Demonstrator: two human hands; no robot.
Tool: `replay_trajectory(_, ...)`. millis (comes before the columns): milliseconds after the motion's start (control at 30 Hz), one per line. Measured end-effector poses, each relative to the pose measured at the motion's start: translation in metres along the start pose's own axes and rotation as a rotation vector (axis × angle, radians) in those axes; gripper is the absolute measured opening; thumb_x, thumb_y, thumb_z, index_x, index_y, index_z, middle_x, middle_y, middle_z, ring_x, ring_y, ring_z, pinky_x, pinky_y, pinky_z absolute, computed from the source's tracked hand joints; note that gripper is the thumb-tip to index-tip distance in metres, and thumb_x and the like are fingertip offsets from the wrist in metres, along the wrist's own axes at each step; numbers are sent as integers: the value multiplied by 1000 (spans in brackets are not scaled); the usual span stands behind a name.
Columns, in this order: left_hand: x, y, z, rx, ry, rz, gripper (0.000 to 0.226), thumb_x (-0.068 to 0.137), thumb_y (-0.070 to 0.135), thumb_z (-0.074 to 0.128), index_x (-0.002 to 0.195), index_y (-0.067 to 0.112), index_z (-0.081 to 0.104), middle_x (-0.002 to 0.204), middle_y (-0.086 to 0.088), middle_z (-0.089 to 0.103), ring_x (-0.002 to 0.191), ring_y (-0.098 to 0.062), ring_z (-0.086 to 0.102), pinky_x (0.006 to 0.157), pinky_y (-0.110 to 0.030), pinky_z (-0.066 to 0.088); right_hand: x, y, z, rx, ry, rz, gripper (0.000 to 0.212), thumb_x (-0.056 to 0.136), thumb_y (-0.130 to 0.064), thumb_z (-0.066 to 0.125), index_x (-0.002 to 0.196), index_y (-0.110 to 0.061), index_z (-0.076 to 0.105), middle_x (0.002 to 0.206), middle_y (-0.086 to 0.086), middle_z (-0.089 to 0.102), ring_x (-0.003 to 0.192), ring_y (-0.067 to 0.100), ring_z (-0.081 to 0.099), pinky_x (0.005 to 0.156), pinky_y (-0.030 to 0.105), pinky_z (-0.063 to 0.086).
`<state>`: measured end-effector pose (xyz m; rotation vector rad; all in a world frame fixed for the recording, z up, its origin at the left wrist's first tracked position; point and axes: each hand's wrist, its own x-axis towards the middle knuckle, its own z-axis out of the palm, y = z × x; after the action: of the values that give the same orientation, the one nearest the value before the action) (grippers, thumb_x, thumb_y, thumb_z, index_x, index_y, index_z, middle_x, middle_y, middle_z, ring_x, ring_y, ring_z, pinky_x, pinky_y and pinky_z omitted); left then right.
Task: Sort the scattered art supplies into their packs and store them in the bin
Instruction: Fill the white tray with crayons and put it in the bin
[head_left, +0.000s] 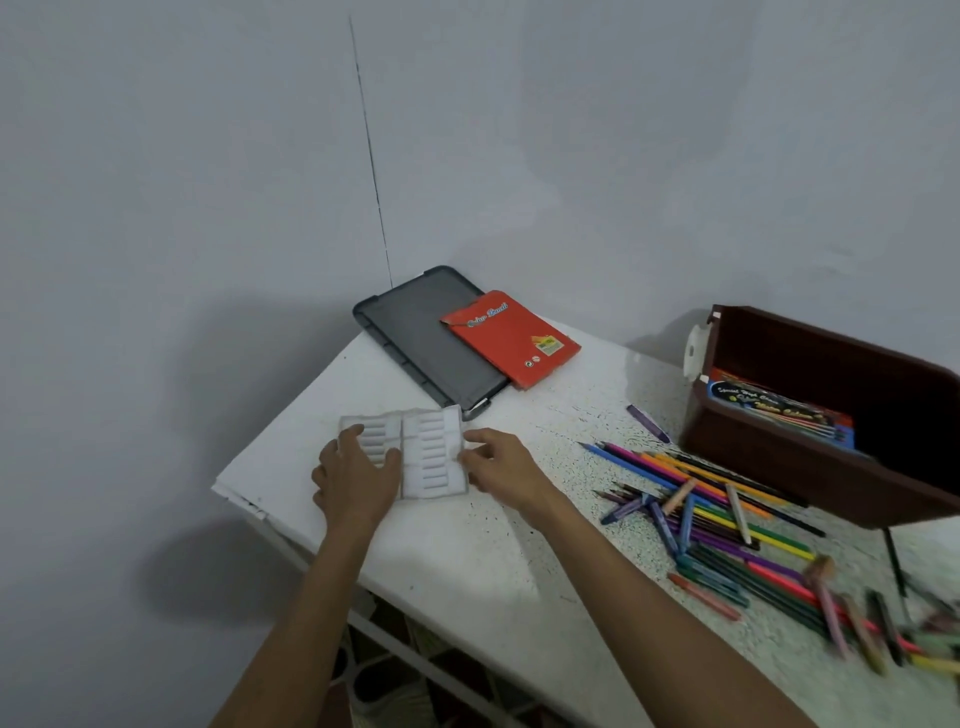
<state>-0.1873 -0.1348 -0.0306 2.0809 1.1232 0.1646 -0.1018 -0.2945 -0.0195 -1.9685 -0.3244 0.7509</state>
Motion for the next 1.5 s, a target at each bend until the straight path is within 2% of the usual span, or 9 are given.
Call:
replay_trajectory(367,-14,24,16,-241,-18,133,56,94,27,61,144,18,38,136,-12,50,123,-32,49,100,-49,45,-26,9,-44,94,219,17,36,98,-19,54,133,-12,57,95,6,68,75,13,65,70,29,54)
replay_trajectory(533,-24,41,24,-311,-153,216,40,97,25,54,136,15,54,126,-4,60,107,-19,59,84,-33,49,-50,27,-77,219,359,36,24,98,-13,55,120,-11,66,98,7,72,87,24,70,79,44,59)
replay_trajectory(667,-34,58,35,-372,-238,265,24,96,21,56,118,19,66,106,4,66,91,-7,62,71,-21,46,-79,47,-103,316,447,42,22,99,-11,53,109,-17,71,102,2,74,93,20,71,70,35,58)
replay_trajectory(800,-46,73,54,-379,-380,281,16,94,24,61,109,24,65,100,9,67,93,-13,65,81,-34,55,-112,67,-122,411,547,73,23,100,-12,53,111,-20,72,106,-2,73,96,16,69,69,28,55)
replay_trajectory(867,-54,80,63,-384,-492,264,17,94,25,61,111,23,64,102,3,69,90,-16,67,78,-34,56,-126,78,-129,425,600,85,23,99,-13,54,113,-19,72,109,-3,72,99,16,68,74,30,55)
replay_trajectory(1000,-74,93,83,-349,-652,266,17,95,23,60,111,19,66,101,-3,72,81,-16,68,72,-31,52,-157,95,-139,392,680,112,22,98,-8,53,101,-20,72,102,-3,73,87,13,69,62,22,52)
replay_trajectory(1200,-108,110,100,-310,-785,314,19,97,16,58,111,20,71,99,2,74,83,-13,68,70,-22,48,-195,124,-155,379,777,176,18,98,-13,56,93,-15,73,93,-4,73,91,19,69,83,43,57)
replay_trajectory(1333,-129,117,109,-332,-870,303,21,97,11,59,112,17,73,96,0,76,85,-15,72,69,-21,53,-219,139,-165,429,812,172,19,99,-17,56,97,-22,74,105,0,74,95,17,69,84,42,58)
replay_trajectory(1500,-160,132,118,-343,-925,254,15,95,15,62,107,15,72,82,0,74,68,-11,70,66,-26,55,-247,144,-182,526,794,94,29,98,-15,55,119,-30,68,113,-9,72,101,13,69,84,41,59)
